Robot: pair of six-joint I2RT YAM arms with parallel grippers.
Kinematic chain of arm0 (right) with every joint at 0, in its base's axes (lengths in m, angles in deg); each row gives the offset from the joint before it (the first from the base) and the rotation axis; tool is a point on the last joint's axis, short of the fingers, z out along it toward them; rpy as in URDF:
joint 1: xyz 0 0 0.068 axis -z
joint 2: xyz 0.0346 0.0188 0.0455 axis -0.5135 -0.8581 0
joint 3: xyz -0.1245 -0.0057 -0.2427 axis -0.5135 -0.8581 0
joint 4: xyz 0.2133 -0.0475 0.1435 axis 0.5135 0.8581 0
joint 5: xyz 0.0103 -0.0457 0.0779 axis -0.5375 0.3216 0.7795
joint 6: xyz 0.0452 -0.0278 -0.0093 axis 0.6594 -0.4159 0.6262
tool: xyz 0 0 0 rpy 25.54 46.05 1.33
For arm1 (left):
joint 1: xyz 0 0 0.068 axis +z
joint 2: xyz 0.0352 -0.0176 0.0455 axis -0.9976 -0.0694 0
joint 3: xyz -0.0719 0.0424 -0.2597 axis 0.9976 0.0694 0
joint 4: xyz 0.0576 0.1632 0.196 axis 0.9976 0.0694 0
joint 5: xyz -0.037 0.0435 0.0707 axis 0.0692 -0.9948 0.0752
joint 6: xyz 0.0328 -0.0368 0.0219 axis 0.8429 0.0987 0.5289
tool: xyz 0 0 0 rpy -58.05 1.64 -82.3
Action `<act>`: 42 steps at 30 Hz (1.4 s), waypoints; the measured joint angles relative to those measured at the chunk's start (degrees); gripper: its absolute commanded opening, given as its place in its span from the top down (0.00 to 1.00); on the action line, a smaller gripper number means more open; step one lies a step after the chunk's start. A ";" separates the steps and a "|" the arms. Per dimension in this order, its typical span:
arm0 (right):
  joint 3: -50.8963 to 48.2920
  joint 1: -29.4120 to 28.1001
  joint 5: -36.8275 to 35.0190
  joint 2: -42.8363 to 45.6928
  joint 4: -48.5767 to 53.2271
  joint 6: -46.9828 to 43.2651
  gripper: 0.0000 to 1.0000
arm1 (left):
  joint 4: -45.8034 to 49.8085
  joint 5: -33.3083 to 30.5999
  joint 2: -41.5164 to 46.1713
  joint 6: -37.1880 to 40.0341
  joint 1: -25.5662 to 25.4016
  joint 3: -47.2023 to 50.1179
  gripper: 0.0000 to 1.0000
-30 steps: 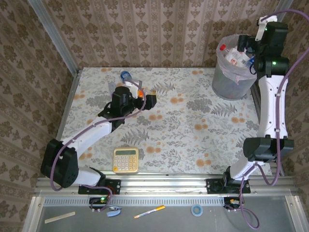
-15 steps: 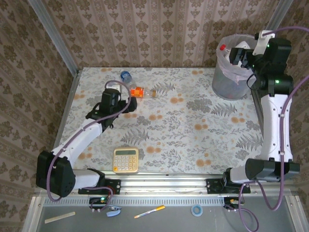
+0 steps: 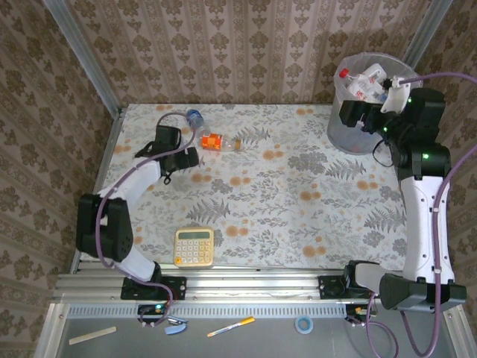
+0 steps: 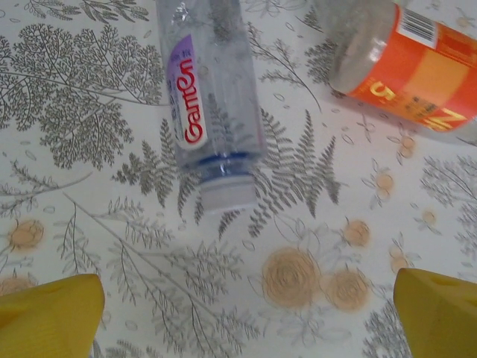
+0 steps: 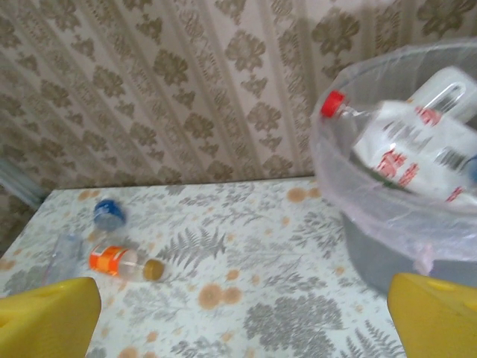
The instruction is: Throw the plastic bottles in the bin
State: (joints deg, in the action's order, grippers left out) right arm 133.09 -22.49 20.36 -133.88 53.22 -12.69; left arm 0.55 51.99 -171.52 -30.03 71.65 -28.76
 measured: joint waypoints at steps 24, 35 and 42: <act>-5.40 -7.82 2.14 4.11 3.39 -0.26 0.00 | 0.44 0.66 -25.38 2.71 3.82 -19.12 0.37; -6.47 -7.82 2.10 4.17 3.69 -0.46 0.00 | -3.87 4.11 -22.97 4.66 4.72 -13.99 0.57; -10.45 -7.82 1.57 5.18 3.48 0.00 0.00 | -9.66 7.72 -14.47 5.46 4.66 -3.10 0.62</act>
State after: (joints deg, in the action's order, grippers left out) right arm 122.64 -30.32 21.93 -128.70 56.69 -12.69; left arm -9.11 59.71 -185.98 -24.56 76.30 -31.87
